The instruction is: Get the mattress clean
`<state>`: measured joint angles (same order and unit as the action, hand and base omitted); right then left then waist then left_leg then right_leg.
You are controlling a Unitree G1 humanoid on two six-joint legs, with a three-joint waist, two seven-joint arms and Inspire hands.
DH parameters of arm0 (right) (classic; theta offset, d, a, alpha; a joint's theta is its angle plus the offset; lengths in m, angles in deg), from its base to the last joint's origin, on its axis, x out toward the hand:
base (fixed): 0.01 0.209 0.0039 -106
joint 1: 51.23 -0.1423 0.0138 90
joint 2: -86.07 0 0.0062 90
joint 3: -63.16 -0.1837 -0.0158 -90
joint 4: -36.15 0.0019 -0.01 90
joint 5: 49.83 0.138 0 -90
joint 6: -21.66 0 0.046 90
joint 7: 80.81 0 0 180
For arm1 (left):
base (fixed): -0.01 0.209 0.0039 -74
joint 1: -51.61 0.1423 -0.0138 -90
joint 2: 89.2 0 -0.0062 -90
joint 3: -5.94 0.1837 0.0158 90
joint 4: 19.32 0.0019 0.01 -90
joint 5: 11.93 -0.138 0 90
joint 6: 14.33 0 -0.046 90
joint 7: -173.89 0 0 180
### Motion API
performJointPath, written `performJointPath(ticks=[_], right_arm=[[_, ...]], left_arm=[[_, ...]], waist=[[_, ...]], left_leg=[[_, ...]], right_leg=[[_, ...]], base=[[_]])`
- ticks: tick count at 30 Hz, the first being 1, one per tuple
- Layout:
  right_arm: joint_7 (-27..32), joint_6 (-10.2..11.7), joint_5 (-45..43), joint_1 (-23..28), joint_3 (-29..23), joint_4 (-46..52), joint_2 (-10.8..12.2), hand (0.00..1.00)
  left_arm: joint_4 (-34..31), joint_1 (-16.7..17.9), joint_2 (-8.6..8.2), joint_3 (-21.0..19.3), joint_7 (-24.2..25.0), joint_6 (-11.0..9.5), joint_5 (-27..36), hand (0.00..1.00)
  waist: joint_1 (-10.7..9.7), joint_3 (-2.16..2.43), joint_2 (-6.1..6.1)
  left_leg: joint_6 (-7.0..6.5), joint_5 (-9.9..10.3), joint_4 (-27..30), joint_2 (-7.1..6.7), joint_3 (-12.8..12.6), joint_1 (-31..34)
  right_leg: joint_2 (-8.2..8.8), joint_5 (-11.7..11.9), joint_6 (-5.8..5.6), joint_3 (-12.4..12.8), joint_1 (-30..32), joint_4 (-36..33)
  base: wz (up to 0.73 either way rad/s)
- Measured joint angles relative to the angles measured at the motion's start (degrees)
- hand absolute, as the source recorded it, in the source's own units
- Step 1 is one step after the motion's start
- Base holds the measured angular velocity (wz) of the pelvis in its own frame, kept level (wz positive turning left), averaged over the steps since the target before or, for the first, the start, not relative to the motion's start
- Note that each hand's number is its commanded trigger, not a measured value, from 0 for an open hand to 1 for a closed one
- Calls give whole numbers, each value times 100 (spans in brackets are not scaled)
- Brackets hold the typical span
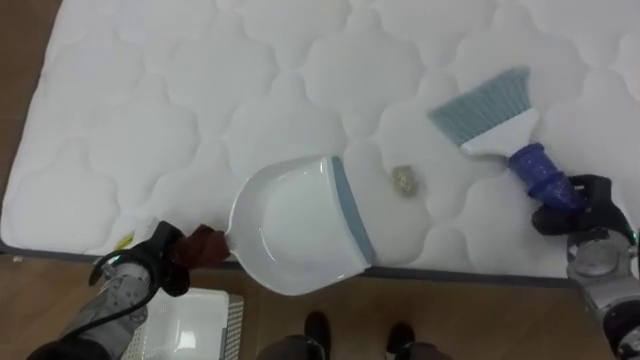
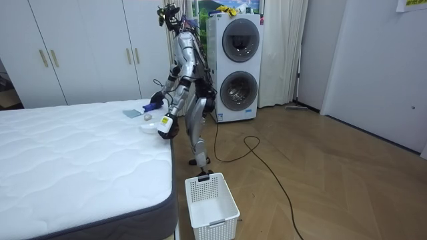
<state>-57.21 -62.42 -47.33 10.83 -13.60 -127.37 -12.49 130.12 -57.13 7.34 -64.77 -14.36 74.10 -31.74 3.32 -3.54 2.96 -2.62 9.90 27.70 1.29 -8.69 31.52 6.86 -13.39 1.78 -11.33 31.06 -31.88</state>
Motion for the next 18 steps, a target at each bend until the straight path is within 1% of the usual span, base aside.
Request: performJointPath(ticks=[3,8,10,14,18], right_arm=[[-1,-91,33,3,1,-34,0,100],[6,-120,0,10,24,-78,1,100],[22,-169,-1,10,78,-116,1,100],[93,-192,11,9,85,-259,1,100],[140,-235,-5,10,85,-327,0,100]], left_arm=[[0,-18,0,0,-1,2,-1,100],[7,-21,0,3,-1,8,4,100],[13,-20,0,15,-1,17,6,100],[29,-32,2,16,-6,29,7,100],[27,-37,41,16,-5,32,9,100]], waist=[[-2,2,-4],[3,5,-24],[5,6,-44],[5,-4,-89],[-6,-8,-141]], left_leg=[[-2,1,2,-6,-1,-1],[-3,0,5,-8,-7,-22],[-3,-1,6,-7,-24,-36],[-4,-1,19,-8,-44,-50],[-4,-1,49,-5,-49,-48]], right_leg=[[4,0,-2,12,0,0],[4,0,-2,24,-7,-10],[5,0,-2,41,-8,-23],[13,0,-2,56,-9,-50],[16,-2,-4,59,-4,-67]], base=[[0],[0],[-2],[0],[0]])
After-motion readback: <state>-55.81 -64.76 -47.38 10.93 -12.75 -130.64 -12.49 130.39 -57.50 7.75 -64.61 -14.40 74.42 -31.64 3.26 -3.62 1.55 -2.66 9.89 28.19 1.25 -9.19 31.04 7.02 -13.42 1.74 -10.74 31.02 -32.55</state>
